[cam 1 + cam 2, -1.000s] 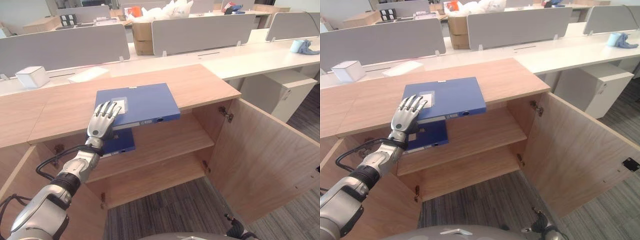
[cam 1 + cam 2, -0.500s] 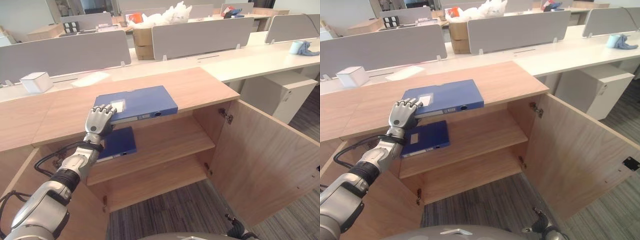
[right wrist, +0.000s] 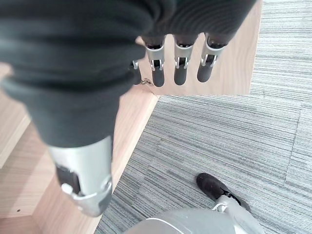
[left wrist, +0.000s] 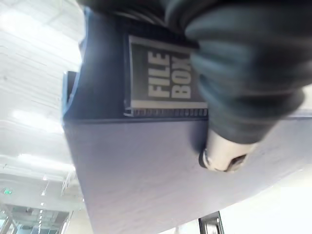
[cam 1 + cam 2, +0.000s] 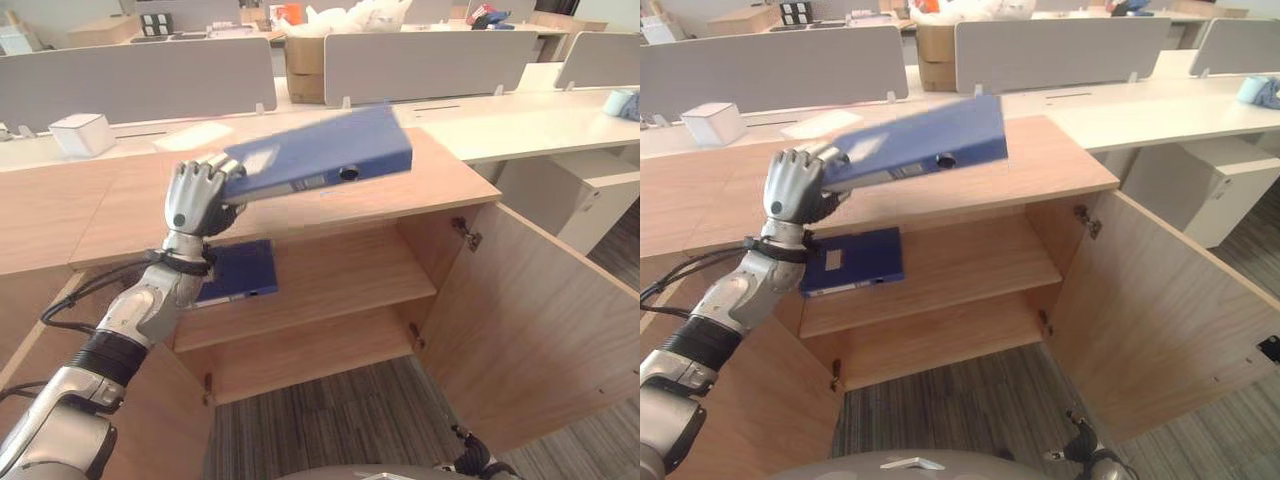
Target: Put the empty folder in the office cabinet
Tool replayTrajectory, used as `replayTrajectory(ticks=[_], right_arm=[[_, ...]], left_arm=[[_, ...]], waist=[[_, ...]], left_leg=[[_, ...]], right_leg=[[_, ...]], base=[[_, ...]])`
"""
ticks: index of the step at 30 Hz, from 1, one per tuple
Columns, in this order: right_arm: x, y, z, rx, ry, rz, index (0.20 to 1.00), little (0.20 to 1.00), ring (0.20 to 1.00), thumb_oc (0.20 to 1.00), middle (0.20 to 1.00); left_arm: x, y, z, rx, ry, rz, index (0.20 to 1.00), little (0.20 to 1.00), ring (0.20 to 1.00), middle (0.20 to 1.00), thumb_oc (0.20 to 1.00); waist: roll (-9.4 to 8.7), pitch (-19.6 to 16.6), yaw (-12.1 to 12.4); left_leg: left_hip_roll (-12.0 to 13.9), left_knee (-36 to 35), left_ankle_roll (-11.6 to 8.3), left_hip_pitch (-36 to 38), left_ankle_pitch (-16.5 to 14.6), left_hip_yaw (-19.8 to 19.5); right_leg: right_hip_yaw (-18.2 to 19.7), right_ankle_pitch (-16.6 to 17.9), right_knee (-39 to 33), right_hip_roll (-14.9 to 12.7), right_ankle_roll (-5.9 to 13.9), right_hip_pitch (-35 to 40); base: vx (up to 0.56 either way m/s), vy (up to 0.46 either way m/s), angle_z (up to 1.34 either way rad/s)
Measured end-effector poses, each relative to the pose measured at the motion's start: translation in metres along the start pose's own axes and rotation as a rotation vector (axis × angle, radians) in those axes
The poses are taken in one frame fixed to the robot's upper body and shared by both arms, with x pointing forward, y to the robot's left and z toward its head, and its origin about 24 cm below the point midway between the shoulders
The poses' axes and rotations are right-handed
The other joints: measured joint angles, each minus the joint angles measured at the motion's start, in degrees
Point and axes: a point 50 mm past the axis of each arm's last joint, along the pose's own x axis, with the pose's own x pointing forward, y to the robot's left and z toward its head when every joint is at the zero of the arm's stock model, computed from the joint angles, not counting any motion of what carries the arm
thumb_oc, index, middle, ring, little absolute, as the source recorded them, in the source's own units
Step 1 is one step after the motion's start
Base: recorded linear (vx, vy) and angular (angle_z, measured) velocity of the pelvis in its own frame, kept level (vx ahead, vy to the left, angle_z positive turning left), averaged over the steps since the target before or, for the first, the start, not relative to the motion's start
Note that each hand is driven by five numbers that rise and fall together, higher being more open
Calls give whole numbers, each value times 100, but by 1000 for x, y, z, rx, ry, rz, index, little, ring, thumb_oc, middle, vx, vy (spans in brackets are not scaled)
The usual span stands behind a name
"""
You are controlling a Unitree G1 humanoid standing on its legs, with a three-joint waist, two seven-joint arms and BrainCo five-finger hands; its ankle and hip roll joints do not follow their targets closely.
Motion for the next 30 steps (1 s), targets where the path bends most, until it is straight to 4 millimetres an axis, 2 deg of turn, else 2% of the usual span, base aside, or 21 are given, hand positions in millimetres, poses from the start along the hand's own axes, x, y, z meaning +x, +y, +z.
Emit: replayTrajectory(ticks=[1,4,6,7,8,9,11,12,14,15,16,19,20,26,28,30], right_arm=[[0,1,0,1,0,2,1000,1000,1000,1000,1000],[0,2,1,4,-3,5,1000,1000,1000,1000,1000],[1,6,4,12,-8,12,1000,1000,1000,1000,1000],[1,6,4,12,-8,12,1000,1000,1000,1000,1000],[2,5,4,15,-9,10,1000,1000,1000,1000,1000],[2,5,4,17,-8,9,1000,1000,1000,1000,1000],[2,5,3,17,-7,9,1000,1000,1000,1000,1000],[2,4,4,15,-1,13,1000,1000,1000,1000,1000],[3,3,5,14,0,16,1000,1000,1000,1000,1000],[3,2,6,13,-1,13,1000,1000,1000,1000,1000],[3,2,6,13,-1,13,1000,1000,1000,1000,1000],[3,1,7,12,-1,12,1000,1000,1000,1000,1000],[3,1,7,12,-1,14,1000,1000,1000,1000,1000],[3,1,8,2,-8,28,1000,1000,1000,1000,1000],[3,-3,14,-5,-37,20,1000,1000,1000,1000,1000],[1,-10,26,-22,-107,2,1000,1000,1000,1000,1000]], left_arm=[[5,15,3,-33,-14,82,200,200,200,200,200],[9,27,7,-58,-30,145,200,200,200,200,200],[14,54,18,-145,-76,287,200,200,200,200,200],[14,54,18,-145,-76,287,200,200,200,200,200],[13,69,34,-292,-106,390,200,200,200,200,200],[10,77,42,-371,-132,444,200,200,200,200,200],[10,78,44,-384,-138,451,200,200,200,200,200],[4,90,56,-637,-205,483,200,200,200,200,200],[-1,94,61,-784,-241,500,200,200,200,200,200],[-4,96,57,-890,-233,483,200,200,200,200,200],[-4,96,57,-890,-233,483,200,200,200,200,200],[-11,87,50,-1171,-183,423,200,200,200,200,200],[-16,81,48,-1288,-155,389,200,200,200,200,200],[-42,50,41,-1629,-15,259,200,200,200,200,200],[-51,42,39,-1726,37,242,200,200,200,200,200],[-69,31,37,-1805,111,201,200,200,200,200,200]], waist=[[-2,7,35],[-5,14,115],[-16,55,179],[-16,55,179],[-30,91,250],[-36,99,255],[-38,100,258],[-50,97,309],[-57,100,308],[-45,87,331],[-45,87,331],[-19,84,357],[-10,86,362],[59,126,444],[106,131,485],[141,142,465]], left_leg=[[-4,0,0,-3,0,-17],[-6,0,0,2,0,-18],[-21,0,1,8,1,-113],[-21,0,1,8,1,-113],[-55,-1,4,-3,-1,-147],[-72,-1,8,-11,-2,-164],[-74,-1,8,-11,-2,-167],[-109,-1,34,-13,-15,-202],[-128,0,51,-11,-16,-221],[-138,0,54,-5,-14,-227],[-138,0,54,-5,-14,-227],[-152,-1,81,-36,-8,-282],[-153,0,85,-37,-4,-317],[-163,0,88,-12,-6,-378],[-167,0,89,-20,-6,-393],[-169,0,89,-23,-6,-390]], right_leg=[[-10,-2,-2,-6,2,6],[-20,-3,-1,-12,4,11],[-89,-26,-3,-36,30,78],[-89,-26,-3,-36,30,78],[-116,-54,-3,-74,49,81],[-123,-53,-4,-93,50,79],[-124,-53,-4,-95,50,81],[-150,-52,-3,-136,61,99],[-156,-49,-5,-153,67,100],[-158,-46,-5,-163,68,112],[-158,-46,-5,-163,68,112],[-224,-44,-6,-187,72,116],[-273,-48,-6,-194,70,133],[-308,-77,-6,-208,86,183],[-325,-61,-6,-210,64,200],[-331,-60,-2,-209,65,200]], base=[[-21,23,8],[-16,19,3],[-38,38,16],[-20,27,15],[-34,41,9],[-42,51,9],[-23,26,5],[-13,21,7],[-33,39,5],[0,0,0],[0,0,0],[-21,20,9],[-20,19,14],[-12,12,7],[-12,15,2],[0,0,0]])
